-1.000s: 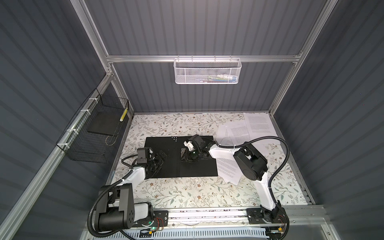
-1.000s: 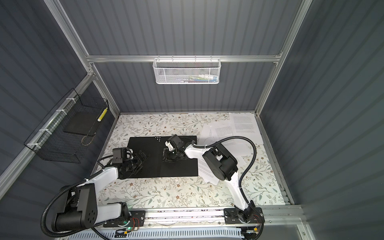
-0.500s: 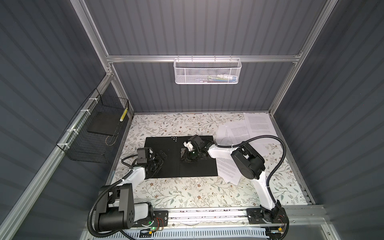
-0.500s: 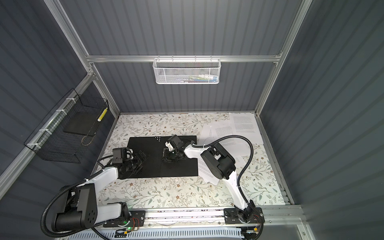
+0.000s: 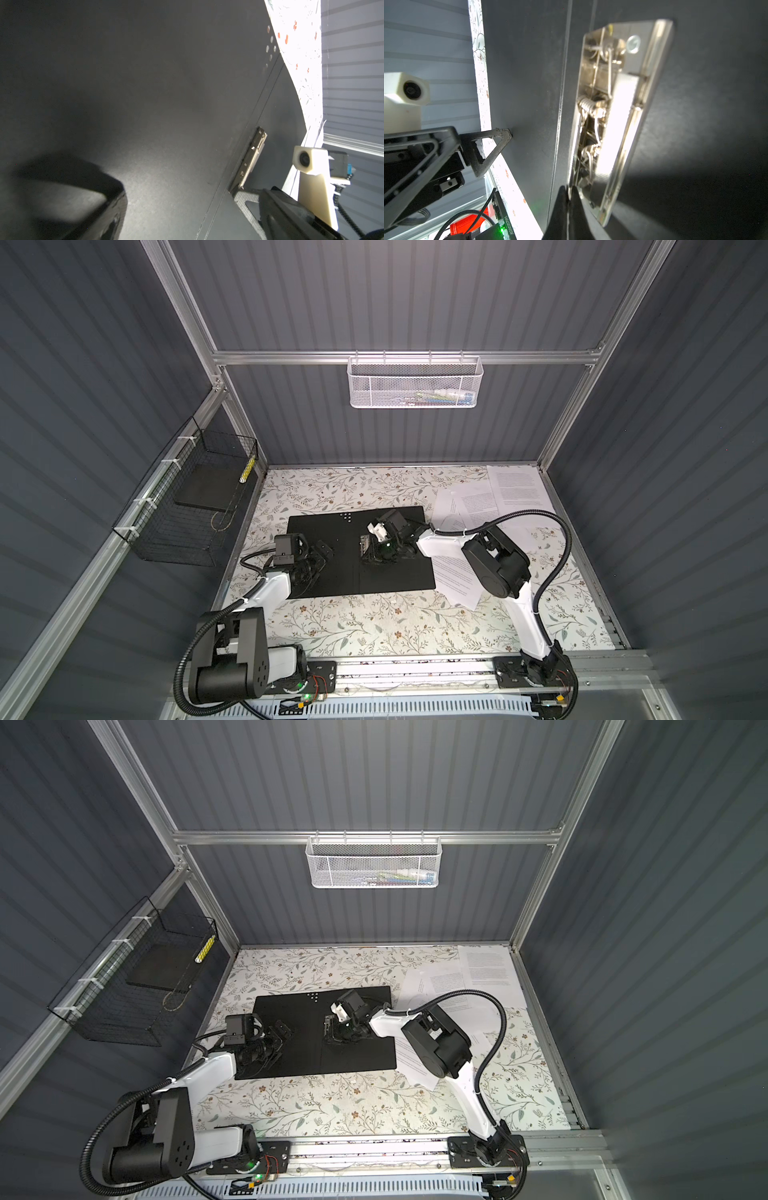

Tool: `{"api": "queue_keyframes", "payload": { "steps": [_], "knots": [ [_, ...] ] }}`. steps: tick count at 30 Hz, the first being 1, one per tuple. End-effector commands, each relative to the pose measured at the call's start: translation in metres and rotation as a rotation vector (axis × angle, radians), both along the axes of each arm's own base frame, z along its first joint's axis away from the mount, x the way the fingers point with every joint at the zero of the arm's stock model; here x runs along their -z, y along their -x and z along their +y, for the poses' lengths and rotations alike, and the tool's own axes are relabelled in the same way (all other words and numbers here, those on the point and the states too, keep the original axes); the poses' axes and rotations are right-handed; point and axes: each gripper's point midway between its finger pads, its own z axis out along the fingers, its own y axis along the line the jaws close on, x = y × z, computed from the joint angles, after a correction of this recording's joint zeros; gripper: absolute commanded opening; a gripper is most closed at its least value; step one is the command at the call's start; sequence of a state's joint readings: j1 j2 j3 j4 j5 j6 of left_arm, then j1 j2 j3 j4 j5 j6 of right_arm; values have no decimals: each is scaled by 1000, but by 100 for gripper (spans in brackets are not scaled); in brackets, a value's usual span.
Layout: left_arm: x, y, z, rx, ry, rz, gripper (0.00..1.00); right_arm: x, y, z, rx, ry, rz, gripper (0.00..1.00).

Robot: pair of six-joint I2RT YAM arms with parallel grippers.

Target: Put the files into the folder

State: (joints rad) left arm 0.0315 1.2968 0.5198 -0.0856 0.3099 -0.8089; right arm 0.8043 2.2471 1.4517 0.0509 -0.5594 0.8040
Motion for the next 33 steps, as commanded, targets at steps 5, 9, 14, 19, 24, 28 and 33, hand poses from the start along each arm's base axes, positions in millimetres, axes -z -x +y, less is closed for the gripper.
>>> {"api": "queue_keyframes", "payload": {
  "steps": [5, 9, 14, 19, 24, 28, 33],
  "knots": [
    [53, 62, 33, -88, -174, 295, 100, 59, 14, -34, 1, 116, 79, 0],
    [51, 63, 38, -90, -203, 300, 100, 76, 14, -50, 49, 163, 106, 0],
    [51, 63, 41, -92, -221, 312, 100, 99, 21, -71, 94, 245, 175, 0],
    [52, 62, 43, -100, -233, 306, 100, 70, 19, -54, 34, 124, 136, 0],
    [51, 65, 47, -124, -246, 308, 100, -7, 3, -21, -46, -62, 21, 0],
    [51, 67, 50, -134, -259, 310, 100, -63, -5, -6, -100, -192, -53, 28],
    [47, 63, 49, -139, -251, 286, 100, -100, -3, -9, -125, -238, -125, 45]
  ]
}}
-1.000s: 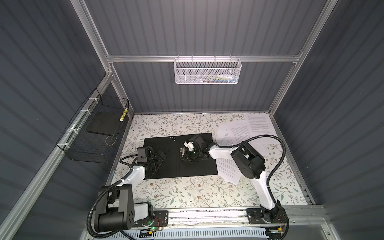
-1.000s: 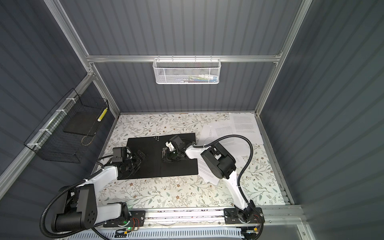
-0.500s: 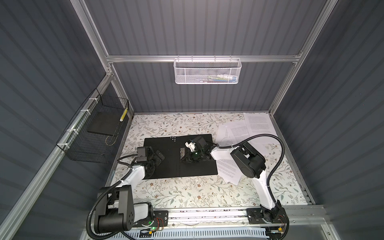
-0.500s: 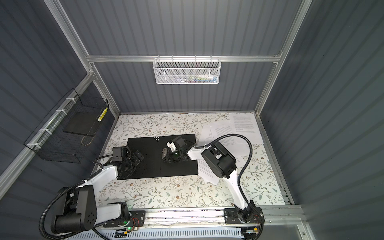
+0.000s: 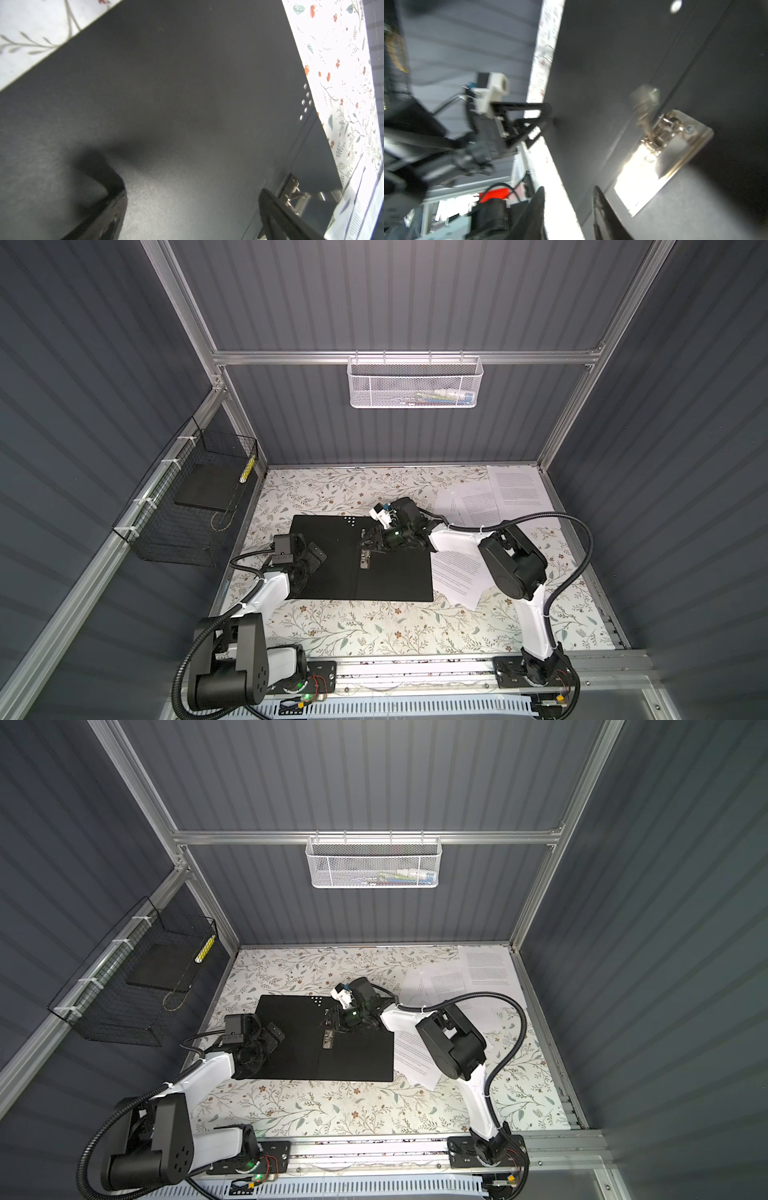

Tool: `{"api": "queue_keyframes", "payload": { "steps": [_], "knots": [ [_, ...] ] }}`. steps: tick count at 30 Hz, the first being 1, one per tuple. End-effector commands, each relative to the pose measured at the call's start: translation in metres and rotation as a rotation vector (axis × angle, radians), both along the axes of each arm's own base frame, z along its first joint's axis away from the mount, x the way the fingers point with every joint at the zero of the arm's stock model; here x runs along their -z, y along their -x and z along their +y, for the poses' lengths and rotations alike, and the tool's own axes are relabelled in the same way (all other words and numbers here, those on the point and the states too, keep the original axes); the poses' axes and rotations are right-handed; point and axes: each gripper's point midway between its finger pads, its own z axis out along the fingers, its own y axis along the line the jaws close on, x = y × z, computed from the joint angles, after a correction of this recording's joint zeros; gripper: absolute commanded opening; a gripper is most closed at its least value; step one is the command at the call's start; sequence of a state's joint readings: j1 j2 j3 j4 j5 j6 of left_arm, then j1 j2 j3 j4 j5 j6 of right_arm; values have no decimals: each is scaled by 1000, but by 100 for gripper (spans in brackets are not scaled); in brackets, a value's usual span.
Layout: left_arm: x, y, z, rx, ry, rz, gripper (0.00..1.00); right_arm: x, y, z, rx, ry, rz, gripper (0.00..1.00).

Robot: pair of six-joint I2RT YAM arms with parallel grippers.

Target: Put the files into the folder

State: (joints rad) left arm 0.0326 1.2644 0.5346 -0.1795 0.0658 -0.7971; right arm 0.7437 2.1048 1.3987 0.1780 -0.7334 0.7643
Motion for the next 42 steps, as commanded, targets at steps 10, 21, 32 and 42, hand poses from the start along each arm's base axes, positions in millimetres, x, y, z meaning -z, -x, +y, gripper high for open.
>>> {"api": "queue_keyframes", "payload": {
  "steps": [10, 21, 32, 42],
  "knots": [
    [22, 36, -10, 36, 55, 129, 100, 0, 23, -38, 15, 126, -66, 52],
    [-91, -14, -63, 331, 98, -125, 100, -11, 23, -104, 166, 228, -174, 73],
    [-105, 23, -251, 974, -30, -150, 100, -5, 32, -221, 478, 321, -214, 99],
    [-31, 40, -307, 1079, -25, -33, 100, 17, 55, -308, 715, 431, -125, 99]
  ]
}}
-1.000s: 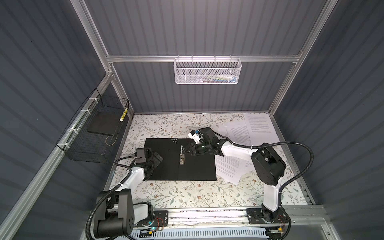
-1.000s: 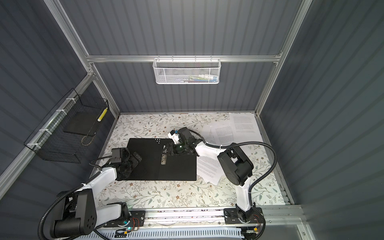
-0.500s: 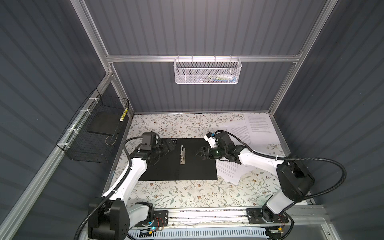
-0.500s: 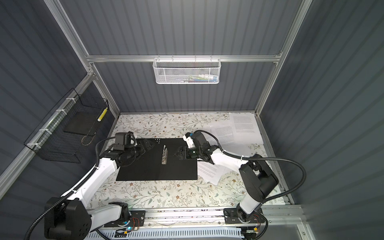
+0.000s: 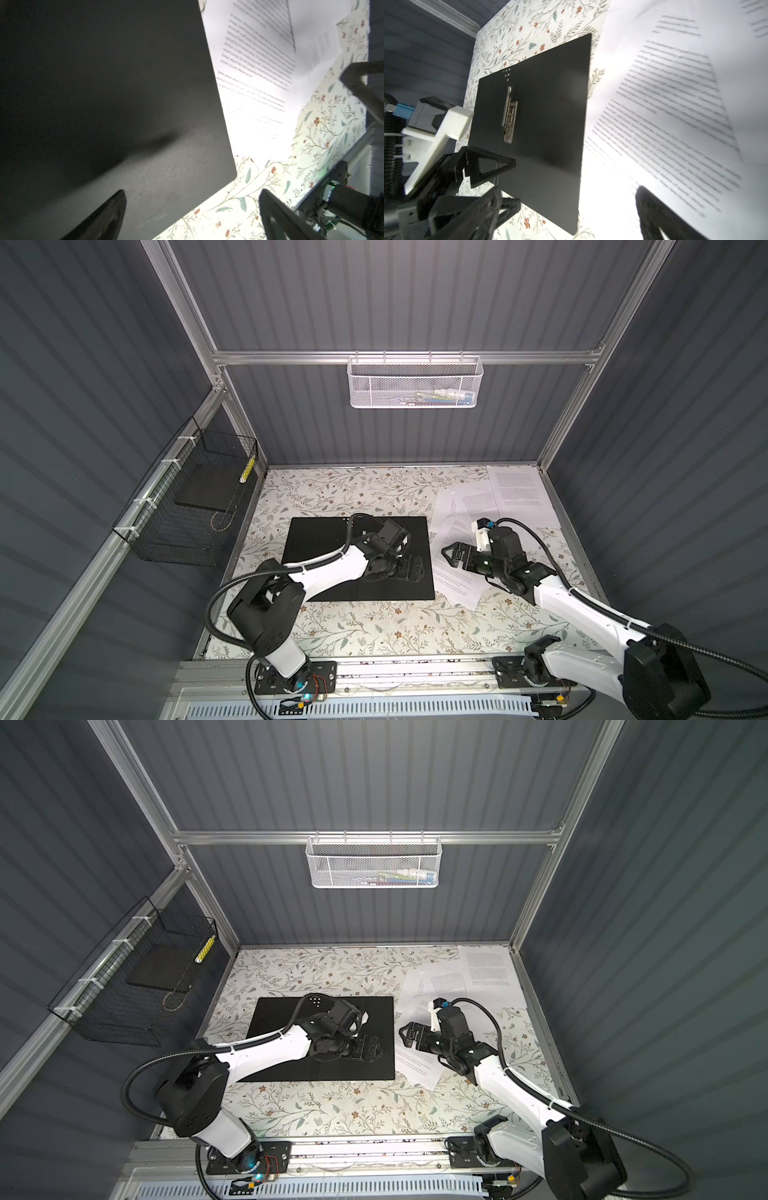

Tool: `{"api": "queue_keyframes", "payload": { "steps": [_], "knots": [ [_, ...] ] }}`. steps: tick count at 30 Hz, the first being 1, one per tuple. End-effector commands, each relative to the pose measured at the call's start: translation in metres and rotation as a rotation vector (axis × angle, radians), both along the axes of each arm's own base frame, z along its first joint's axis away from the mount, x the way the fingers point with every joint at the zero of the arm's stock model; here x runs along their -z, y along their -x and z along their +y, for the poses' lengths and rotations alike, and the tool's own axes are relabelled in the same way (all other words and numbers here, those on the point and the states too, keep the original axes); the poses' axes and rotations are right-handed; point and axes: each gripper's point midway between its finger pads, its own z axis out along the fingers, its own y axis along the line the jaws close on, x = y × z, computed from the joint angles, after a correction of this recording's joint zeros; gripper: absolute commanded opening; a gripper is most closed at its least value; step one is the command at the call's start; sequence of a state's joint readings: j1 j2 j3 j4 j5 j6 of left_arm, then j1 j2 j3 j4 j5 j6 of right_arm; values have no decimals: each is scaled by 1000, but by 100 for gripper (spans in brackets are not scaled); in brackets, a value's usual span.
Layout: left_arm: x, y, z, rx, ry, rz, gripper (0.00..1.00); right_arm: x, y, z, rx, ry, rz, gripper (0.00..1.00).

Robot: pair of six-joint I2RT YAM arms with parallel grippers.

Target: Put the files into the folder

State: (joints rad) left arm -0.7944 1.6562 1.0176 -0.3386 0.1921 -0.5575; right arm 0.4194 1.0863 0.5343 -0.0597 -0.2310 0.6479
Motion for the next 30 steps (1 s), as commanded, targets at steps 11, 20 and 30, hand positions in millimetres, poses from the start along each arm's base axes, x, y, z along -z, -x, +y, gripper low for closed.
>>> {"api": "queue_keyframes", "payload": {
  "steps": [11, 20, 30],
  "knots": [
    [45, -13, 37, -127, -129, -35, 100, 48, 32, -59, 247, 46, 190, 99],
    [70, -25, 82, -212, -119, 41, 100, 61, 51, -74, 318, 57, 288, 99],
    [64, 1, 81, -167, -63, 94, 100, 70, 74, -78, 358, 29, 371, 99]
  ]
}}
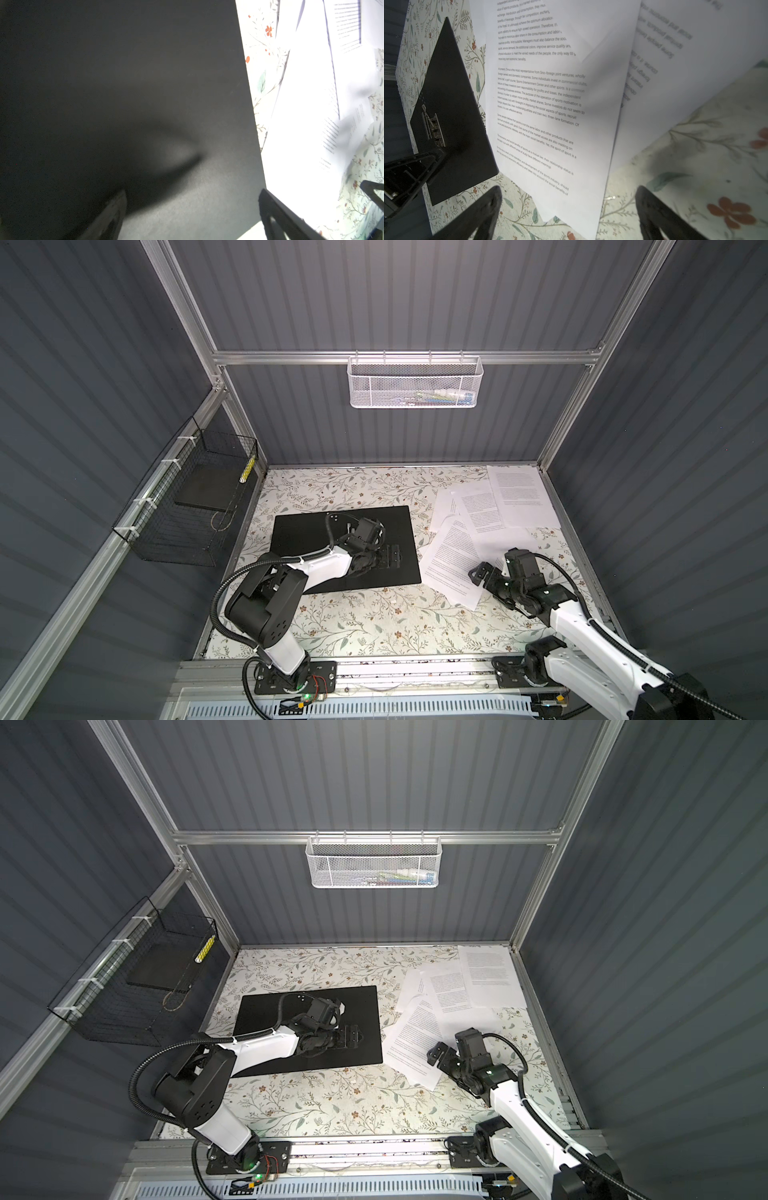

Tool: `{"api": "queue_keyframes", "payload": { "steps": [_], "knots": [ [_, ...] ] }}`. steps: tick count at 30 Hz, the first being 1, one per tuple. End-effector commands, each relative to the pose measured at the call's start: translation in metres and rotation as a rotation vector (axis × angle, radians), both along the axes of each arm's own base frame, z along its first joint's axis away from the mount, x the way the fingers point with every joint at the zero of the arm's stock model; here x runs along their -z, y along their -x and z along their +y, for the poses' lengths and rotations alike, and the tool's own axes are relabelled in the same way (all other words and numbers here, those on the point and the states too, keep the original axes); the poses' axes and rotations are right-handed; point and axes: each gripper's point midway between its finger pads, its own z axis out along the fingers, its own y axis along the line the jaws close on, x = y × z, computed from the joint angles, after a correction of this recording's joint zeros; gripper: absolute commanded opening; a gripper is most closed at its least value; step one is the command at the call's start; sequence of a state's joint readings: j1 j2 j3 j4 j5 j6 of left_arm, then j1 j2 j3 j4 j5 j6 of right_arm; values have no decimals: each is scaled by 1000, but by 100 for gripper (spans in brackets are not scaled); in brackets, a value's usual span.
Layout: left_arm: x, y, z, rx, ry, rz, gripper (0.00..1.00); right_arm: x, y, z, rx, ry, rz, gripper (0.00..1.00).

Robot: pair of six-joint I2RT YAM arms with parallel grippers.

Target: Put the files into the folder

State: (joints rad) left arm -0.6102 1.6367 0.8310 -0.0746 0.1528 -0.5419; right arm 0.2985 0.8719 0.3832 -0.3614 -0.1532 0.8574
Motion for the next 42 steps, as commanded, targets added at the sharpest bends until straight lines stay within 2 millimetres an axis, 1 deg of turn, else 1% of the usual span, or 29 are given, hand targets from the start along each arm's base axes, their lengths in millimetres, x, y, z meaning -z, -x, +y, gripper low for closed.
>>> {"api": "queue_keyframes", "payload": {
  "steps": [1, 5, 7, 9, 11, 13, 15, 16, 17, 18, 20, 21, 22, 23, 27, 30, 33, 35, 38, 42],
  "knots": [
    [39, 59, 25, 21, -76, 209, 100, 15, 19, -7, 37, 4, 94, 99],
    [39, 79, 35, 13, -75, 226, 100, 19, 25, -8, 43, 9, 129, 99],
    [36, 84, 37, 17, -75, 223, 100, 19, 24, -5, 31, -3, 128, 99],
    [36, 91, 38, 16, -77, 232, 100, 19, 24, -6, 34, 2, 128, 99],
    [35, 96, 36, 22, -72, 236, 100, 19, 22, -5, 33, 0, 122, 99],
    [28, 95, 31, 34, -59, 222, 100, 20, 22, -4, 27, -7, 120, 99],
    [12, 85, 24, 48, -47, 184, 100, 22, 22, -3, 25, -14, 120, 99],
    [1, 79, 20, 52, -37, 159, 100, 22, 22, -2, 24, -19, 120, 99],
    [-14, 71, 12, 60, -14, 123, 100, 23, 22, -1, 22, -26, 119, 99],
    [-30, 64, 4, 72, 11, 84, 100, 23, 23, 0, 21, -32, 117, 99],
    [-57, 56, -15, 110, 52, 30, 100, 26, 25, 1, 16, -43, 120, 99],
    [-67, 55, -27, 138, 79, 20, 100, 27, 27, 1, 14, -46, 126, 99],
    [-71, 55, -38, 163, 107, 25, 100, 25, 22, 4, 11, -56, 102, 99],
    [-74, 56, -51, 192, 144, 35, 100, 26, 23, 4, 7, -60, 104, 99],
    [-65, 58, -93, 281, 209, 94, 100, 29, 22, 9, 2, -86, 115, 99],
    [-57, 58, -120, 330, 242, 122, 100, 34, 23, 12, 9, -106, 134, 99],
    [-45, 60, -146, 375, 273, 164, 100, 38, 24, 15, 12, -127, 142, 99],
    [-37, 62, -159, 389, 286, 190, 100, 40, 24, 15, 20, -131, 152, 99],
    [-22, 63, -168, 391, 284, 222, 100, 43, 24, 15, 28, -135, 154, 99],
    [-4, 67, -169, 391, 263, 249, 100, 45, 21, 17, 26, -147, 148, 99]
  ]
}}
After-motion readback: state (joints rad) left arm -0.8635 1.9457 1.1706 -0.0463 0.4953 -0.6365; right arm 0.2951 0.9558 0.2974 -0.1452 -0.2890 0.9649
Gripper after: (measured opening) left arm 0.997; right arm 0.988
